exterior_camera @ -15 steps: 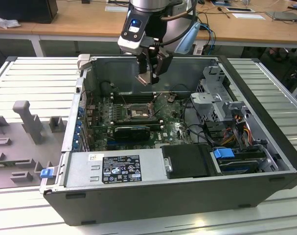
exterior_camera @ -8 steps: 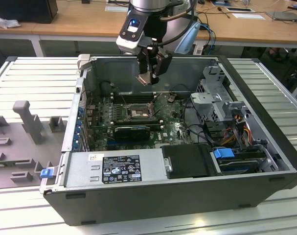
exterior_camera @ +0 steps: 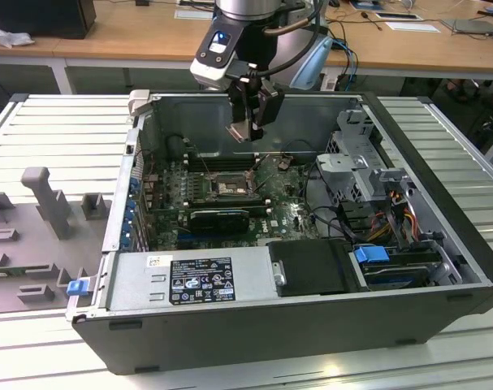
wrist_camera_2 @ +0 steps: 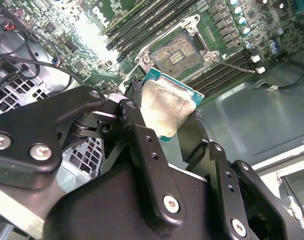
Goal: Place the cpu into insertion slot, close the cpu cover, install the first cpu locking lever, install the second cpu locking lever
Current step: 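Place the cpu into insertion slot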
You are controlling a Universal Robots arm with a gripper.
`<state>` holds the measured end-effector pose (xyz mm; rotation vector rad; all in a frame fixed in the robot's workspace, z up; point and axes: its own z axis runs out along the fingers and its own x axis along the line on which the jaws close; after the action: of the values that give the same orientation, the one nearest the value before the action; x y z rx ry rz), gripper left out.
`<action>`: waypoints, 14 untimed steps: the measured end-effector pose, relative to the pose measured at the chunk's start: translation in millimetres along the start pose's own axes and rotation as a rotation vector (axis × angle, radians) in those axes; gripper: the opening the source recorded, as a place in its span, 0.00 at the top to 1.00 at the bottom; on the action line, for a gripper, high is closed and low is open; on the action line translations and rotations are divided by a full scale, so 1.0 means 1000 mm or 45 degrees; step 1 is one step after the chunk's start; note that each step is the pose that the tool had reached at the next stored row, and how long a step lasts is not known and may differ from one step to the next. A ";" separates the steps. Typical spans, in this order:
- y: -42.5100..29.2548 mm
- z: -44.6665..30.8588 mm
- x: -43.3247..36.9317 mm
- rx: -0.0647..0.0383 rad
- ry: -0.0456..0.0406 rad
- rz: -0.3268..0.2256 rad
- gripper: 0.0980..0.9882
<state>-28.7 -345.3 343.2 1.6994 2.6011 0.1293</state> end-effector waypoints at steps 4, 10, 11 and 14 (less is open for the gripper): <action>0.0000 0.0004 0.0000 0.000 -0.003 0.033 0.52; -0.0001 0.0009 0.0000 -0.001 -0.006 0.077 0.52; -0.0001 0.0010 0.0000 -0.001 -0.007 0.082 0.52; -0.0001 0.0013 0.0000 -0.001 -0.009 0.109 0.52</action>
<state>-28.7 -345.3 341.9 1.8077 2.5235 0.1263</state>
